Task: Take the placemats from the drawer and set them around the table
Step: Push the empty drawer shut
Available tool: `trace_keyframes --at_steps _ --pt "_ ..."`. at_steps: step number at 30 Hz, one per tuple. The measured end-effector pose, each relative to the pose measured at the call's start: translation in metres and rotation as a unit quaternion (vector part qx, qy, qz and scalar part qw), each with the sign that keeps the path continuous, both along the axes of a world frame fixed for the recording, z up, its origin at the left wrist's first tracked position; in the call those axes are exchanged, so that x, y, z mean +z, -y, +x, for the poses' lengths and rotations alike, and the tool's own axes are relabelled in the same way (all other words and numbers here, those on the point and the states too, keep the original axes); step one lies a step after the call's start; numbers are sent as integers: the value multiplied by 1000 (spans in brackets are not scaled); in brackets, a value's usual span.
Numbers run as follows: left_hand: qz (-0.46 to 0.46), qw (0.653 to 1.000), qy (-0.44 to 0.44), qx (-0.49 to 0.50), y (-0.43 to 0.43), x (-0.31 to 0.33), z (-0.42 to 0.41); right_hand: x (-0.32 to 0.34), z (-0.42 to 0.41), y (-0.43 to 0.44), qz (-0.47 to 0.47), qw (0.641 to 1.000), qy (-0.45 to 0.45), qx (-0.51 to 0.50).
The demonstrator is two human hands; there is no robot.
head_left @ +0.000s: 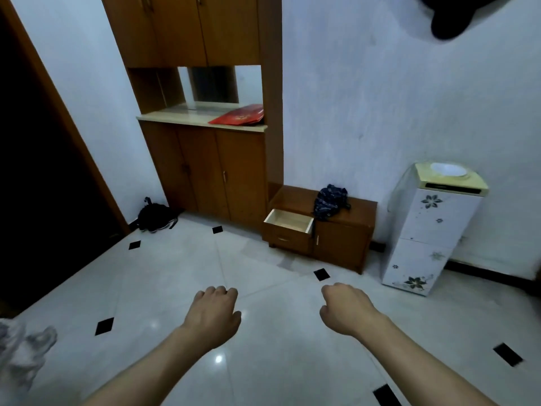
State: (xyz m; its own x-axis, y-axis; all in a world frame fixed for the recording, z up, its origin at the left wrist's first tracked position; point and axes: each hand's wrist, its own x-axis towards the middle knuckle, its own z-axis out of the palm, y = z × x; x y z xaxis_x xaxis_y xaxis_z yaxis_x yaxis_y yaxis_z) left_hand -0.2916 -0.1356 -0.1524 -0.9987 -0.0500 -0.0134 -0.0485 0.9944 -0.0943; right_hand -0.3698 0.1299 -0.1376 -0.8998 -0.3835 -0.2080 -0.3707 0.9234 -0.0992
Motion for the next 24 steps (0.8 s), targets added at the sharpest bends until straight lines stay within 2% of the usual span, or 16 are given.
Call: trace_keyframes --at_steps 11,24 --pt "19 998 22 53 42 4 -196 -7 -229 65 -21 999 -4 42" --pt "42 998 32 -39 161 -19 -471 -41 -453 177 3 999 27 -44"
